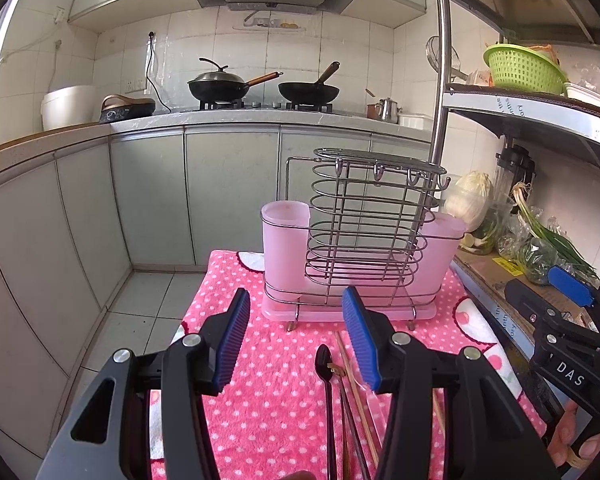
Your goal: Organize utensils
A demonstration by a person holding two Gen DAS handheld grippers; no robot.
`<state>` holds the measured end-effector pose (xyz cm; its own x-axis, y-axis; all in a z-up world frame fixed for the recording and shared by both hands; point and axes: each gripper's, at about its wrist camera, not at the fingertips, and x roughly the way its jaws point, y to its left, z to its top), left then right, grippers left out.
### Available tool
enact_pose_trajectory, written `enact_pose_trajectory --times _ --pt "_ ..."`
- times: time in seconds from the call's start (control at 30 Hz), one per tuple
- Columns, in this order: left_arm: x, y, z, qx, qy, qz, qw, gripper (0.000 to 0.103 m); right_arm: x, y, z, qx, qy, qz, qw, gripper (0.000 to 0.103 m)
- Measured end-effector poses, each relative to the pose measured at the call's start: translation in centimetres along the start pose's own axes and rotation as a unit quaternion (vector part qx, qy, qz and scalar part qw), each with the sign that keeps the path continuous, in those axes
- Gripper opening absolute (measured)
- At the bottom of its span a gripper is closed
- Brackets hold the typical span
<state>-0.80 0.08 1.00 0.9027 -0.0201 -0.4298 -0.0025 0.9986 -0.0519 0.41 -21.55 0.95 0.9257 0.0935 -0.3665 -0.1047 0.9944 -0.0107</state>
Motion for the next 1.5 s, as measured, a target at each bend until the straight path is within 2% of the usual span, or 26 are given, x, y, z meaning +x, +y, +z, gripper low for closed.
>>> enact_pose_trajectory --times 1.5 --pt "-0.05 0.13 -0.03 0.000 0.001 0.001 1.0000 0.048 -0.13 -0.15 -0.13 0.005 -0.003 0.001 1.000 0.078"
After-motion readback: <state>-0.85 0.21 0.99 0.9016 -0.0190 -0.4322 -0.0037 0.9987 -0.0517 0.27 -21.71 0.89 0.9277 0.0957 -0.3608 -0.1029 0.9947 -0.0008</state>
